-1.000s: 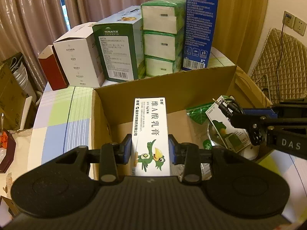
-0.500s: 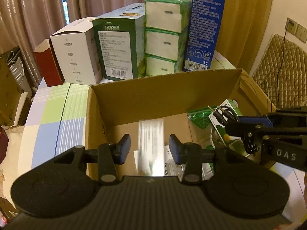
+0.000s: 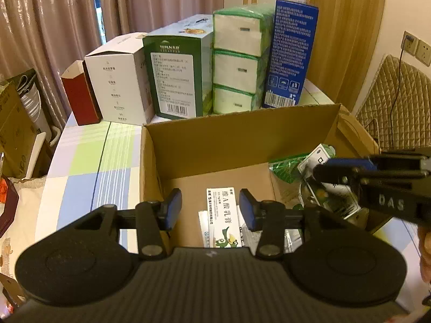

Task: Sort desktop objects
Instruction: 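Lower both items into the box and open both tools, then withdraw both tools from the box back over the table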

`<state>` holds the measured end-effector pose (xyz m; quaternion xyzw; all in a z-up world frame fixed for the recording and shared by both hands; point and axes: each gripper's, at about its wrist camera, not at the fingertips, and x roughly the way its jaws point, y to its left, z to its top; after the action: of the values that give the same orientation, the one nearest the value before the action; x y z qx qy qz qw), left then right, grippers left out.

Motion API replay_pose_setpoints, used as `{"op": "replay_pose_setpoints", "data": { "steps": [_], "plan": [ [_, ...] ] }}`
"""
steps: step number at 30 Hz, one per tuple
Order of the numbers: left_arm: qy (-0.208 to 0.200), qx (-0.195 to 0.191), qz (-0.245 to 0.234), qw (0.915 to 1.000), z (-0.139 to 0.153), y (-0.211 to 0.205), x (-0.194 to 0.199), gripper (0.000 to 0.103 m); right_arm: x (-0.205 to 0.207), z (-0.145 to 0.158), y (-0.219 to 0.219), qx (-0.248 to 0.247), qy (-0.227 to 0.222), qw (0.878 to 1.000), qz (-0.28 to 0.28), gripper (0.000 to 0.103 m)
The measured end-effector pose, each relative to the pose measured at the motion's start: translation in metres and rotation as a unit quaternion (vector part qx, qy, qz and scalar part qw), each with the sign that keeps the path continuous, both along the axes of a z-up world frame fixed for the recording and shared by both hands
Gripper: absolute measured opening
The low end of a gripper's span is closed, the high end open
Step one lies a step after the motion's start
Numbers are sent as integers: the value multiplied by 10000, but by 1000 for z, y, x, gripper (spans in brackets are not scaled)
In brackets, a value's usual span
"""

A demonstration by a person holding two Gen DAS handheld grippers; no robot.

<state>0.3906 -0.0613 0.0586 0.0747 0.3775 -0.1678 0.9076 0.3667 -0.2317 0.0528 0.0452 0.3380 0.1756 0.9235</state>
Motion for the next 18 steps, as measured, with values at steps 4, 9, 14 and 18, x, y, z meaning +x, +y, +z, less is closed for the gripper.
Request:
{"op": "replay_pose_setpoints", "data": {
  "steps": [4,9,14,18],
  "plan": [
    [-68,15,16,10000,2,2,-6,41,-5,3,-9,171,-64,9998,-21,38],
    [-94,-12,69,9999,6,9,-20,41,-21,7,-19,105,-76,9999,-68,40],
    [-145,-55,167,9997,16,18,-42,46,-51,20,-27,227,-166,9996,-77,49],
    [-170,-74,217,9996,23,27,-70,48,-83,28,-28,207,-257,9995,26,59]
  ]
}}
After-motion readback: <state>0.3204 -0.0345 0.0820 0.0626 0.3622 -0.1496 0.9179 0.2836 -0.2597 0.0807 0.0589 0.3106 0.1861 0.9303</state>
